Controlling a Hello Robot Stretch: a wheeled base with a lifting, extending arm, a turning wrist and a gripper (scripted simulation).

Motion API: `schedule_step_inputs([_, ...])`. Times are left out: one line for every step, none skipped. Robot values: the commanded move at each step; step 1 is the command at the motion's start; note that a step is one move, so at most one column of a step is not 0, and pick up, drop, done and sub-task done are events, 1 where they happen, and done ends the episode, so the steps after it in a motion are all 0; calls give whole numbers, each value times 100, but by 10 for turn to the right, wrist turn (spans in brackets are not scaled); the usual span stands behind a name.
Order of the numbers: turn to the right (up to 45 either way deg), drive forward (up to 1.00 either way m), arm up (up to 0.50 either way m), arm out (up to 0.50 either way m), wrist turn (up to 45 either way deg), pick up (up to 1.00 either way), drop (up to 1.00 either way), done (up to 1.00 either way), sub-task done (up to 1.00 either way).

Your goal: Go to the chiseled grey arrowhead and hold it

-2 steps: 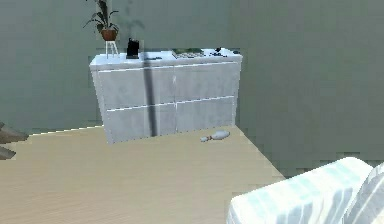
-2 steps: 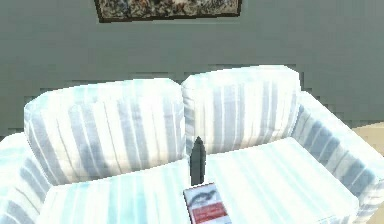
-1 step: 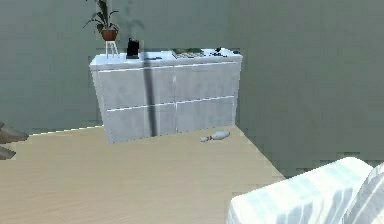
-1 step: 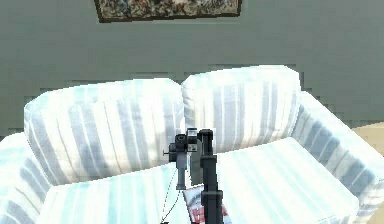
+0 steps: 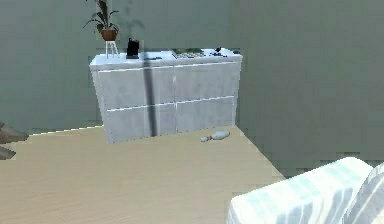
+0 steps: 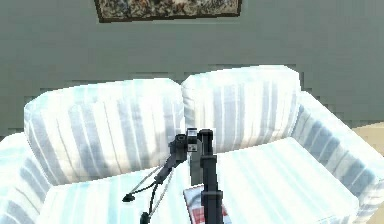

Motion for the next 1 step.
schedule_step_inputs([0,0,0,0,450,0,0,0,0])
